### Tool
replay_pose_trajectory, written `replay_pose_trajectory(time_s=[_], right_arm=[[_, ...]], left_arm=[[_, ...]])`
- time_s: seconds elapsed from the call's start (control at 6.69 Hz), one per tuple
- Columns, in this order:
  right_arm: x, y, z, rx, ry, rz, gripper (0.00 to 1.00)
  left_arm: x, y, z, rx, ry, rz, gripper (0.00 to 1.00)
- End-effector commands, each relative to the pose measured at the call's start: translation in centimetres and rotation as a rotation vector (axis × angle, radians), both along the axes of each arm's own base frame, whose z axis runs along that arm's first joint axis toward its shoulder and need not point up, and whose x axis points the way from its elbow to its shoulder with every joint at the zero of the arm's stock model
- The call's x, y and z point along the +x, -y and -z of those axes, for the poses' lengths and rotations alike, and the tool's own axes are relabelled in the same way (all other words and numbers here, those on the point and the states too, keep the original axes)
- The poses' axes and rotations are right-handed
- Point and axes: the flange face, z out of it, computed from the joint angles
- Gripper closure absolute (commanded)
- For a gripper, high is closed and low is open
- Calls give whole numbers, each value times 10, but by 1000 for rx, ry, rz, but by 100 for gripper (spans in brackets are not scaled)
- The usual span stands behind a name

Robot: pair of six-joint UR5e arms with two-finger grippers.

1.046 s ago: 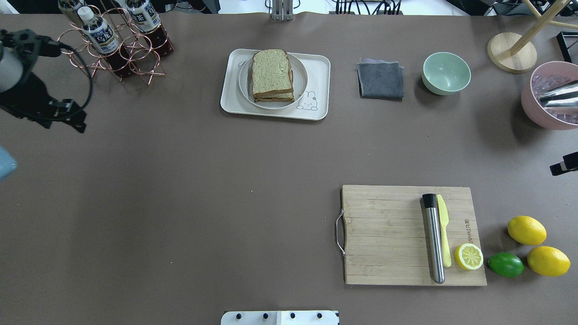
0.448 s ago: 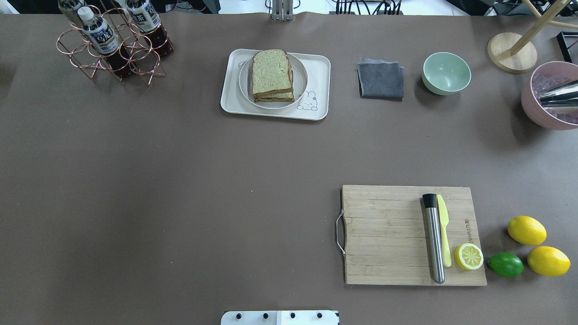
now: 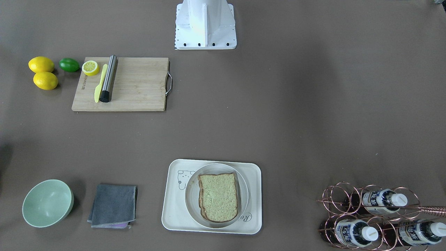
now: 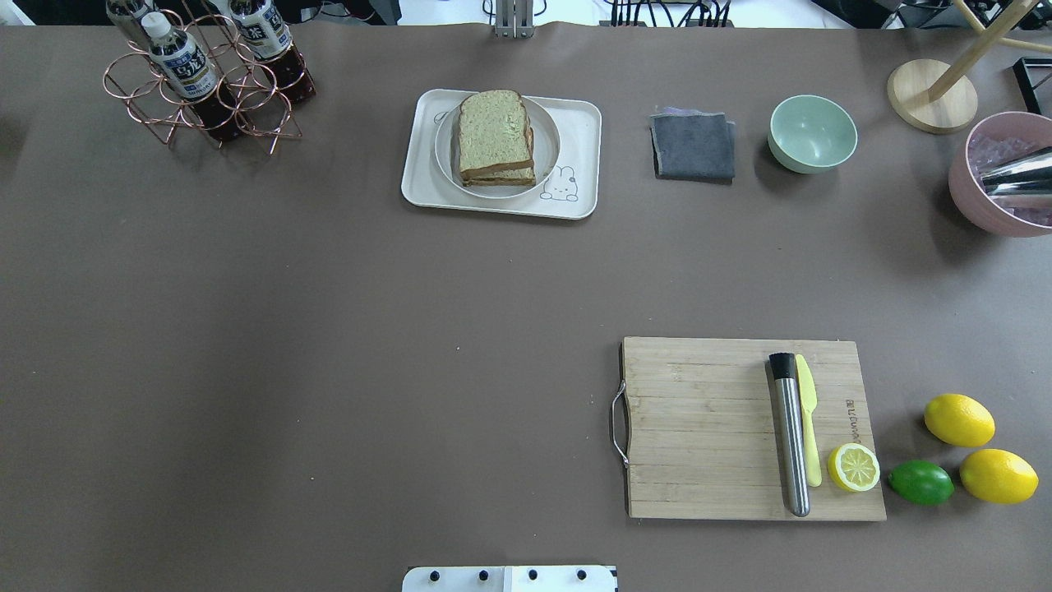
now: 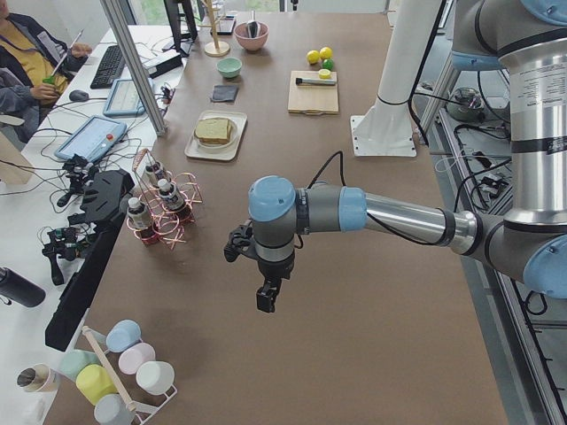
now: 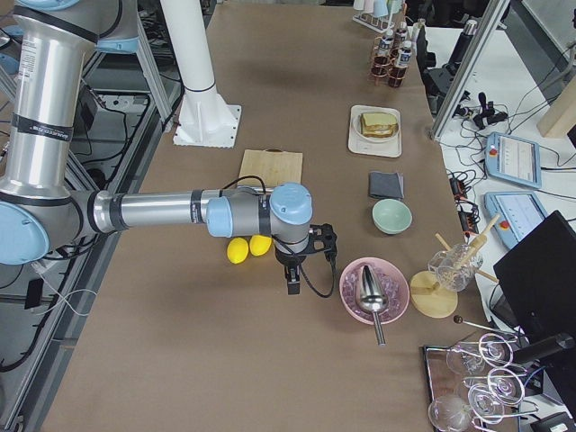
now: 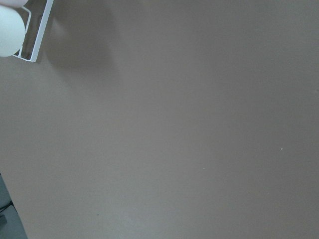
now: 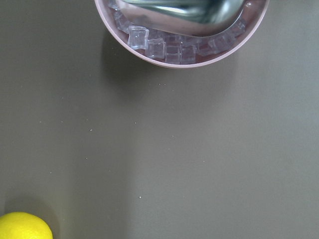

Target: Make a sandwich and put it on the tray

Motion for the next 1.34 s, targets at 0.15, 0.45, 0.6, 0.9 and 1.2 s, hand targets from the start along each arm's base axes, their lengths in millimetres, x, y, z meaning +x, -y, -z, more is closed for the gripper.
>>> replay_pose_trajectory(time_s=[0.15,0.45,0.6,0.9,1.2], right_arm=[[7,2,-1,7,-23,-13,0],[12,4,10,31,-30,-24,0],[7,6,12,33,-30,-13,0],[2,7,1,12,-24,-2,0],[3,7,-3,0,-33,-8,0]], left_arm=[[-8,-15,-13,-63,-4,55,3],[-8,-15,-13,-68,-4,62,3],[-8,-14,-13,-69,-4,61,3],[-10,-17,-12,-65,-4,68,3],[-12,-14,-12,-66,-3,72,3]])
